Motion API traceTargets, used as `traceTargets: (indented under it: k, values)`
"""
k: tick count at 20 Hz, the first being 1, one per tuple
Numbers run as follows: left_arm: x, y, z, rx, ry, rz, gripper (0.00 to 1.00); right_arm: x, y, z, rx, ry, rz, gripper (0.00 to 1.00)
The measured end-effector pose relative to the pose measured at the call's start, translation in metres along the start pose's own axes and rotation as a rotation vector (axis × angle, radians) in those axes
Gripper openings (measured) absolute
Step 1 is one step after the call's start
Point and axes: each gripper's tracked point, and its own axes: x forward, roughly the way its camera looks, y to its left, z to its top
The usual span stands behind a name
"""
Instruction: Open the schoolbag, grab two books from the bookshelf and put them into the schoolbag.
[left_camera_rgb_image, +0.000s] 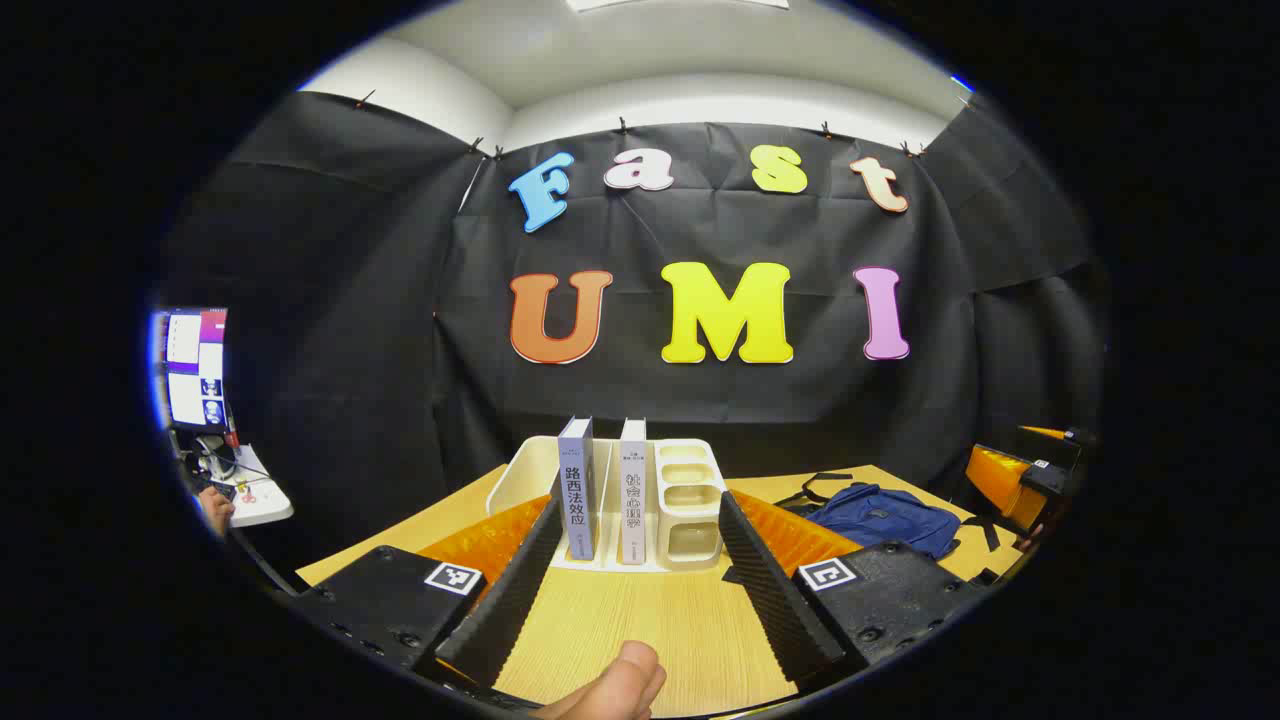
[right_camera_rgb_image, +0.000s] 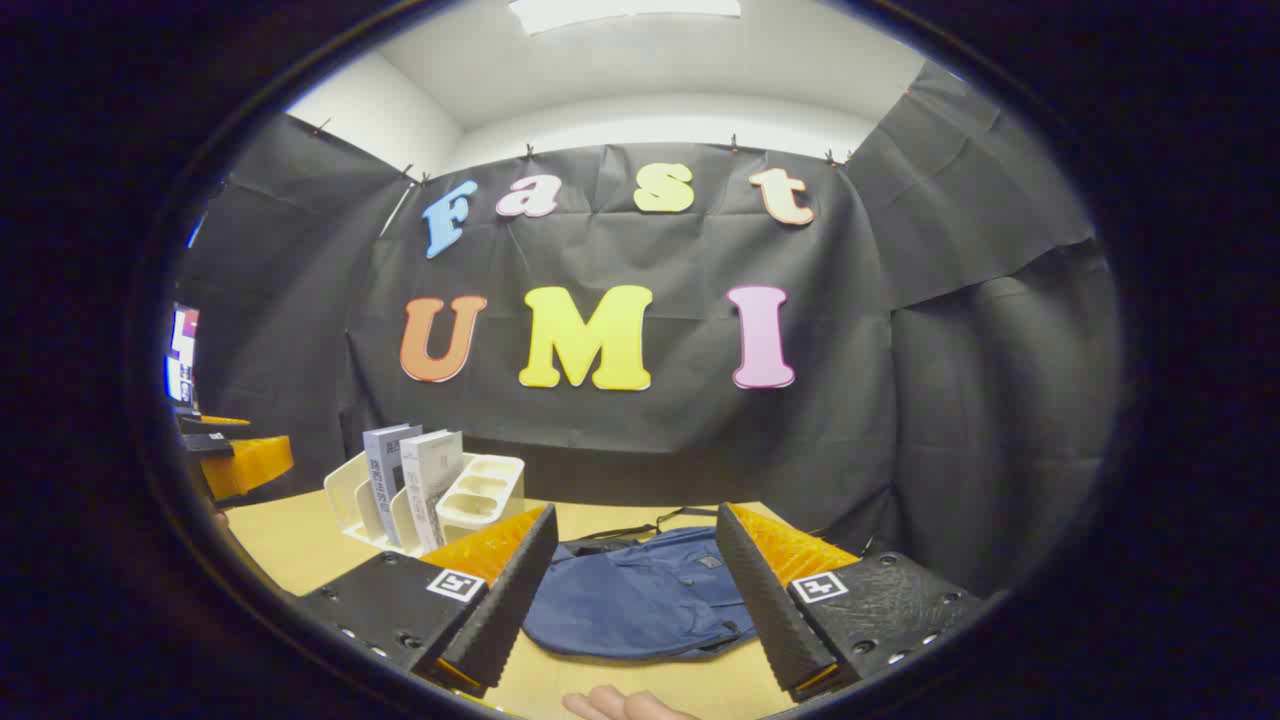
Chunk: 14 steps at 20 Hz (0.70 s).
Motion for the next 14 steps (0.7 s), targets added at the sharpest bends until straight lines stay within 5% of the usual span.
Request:
traceTargets:
  k: [14]
  values:
    - [0.004,0.032,-0.001,-0.03,0.005,0.034,0.99,0.002,0.034,-0.021,-0.07,0.055,0.045,0.95]
